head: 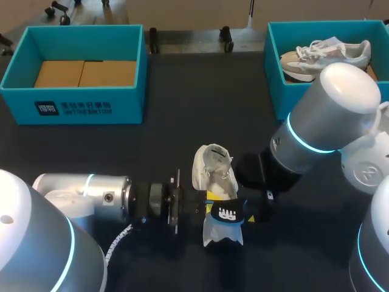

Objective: Take the shoe out of the shoebox, open the shoe tongue, remove and reinsert the insole, then place the shoe into the shoebox

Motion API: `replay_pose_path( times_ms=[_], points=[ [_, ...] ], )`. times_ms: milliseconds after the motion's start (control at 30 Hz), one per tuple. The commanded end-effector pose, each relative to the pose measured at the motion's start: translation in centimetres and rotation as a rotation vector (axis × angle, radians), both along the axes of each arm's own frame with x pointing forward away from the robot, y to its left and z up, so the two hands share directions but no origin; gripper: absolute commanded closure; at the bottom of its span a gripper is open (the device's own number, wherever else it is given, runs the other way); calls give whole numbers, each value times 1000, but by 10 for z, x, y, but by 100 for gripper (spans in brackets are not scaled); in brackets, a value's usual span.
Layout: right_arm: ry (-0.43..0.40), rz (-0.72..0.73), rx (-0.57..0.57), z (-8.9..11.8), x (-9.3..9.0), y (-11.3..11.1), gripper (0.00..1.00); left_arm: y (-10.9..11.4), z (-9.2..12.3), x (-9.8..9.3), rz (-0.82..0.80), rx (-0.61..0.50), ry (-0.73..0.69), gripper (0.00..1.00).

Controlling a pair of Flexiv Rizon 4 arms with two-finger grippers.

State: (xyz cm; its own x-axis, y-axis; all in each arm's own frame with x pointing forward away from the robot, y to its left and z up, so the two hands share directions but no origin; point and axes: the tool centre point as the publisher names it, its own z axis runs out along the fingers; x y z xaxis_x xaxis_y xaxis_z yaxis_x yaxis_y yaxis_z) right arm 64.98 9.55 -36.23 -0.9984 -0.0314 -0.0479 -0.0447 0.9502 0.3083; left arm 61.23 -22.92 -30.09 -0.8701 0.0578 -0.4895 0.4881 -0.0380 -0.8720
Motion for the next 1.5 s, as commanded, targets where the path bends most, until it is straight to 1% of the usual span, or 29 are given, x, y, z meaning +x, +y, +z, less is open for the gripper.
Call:
replay_pose_path(
  times_ms=[33,333,500,867,1033,1200,1400,1500],
  points=[
    [-3,-1,0,-1,-1,0,0,-3,-1,-2,10,6,-1,100],
    [-3,-1,0,-1,-1,0,0,-1,-9,0,7,10,2,100],
    [-3,-1,0,-1,-1,0,0,0,-15,5,4,13,-4,100],
    [-3,-1,0,-1,-1,0,0,-1,-25,15,-4,18,-64,100],
    [-3,-1,0,-1,-1,0,0,-4,-30,18,9,45,-89,100],
    [-3,-1,0,-1,-1,0,0,-8,-36,26,40,77,-98,100],
    [-3,-1,0,-1,-1,0,0,-9,-41,33,71,105,-113,100],
    [-3,-1,0,-1,-1,0,0,-8,-42,34,73,109,-103,100]
  ],
)
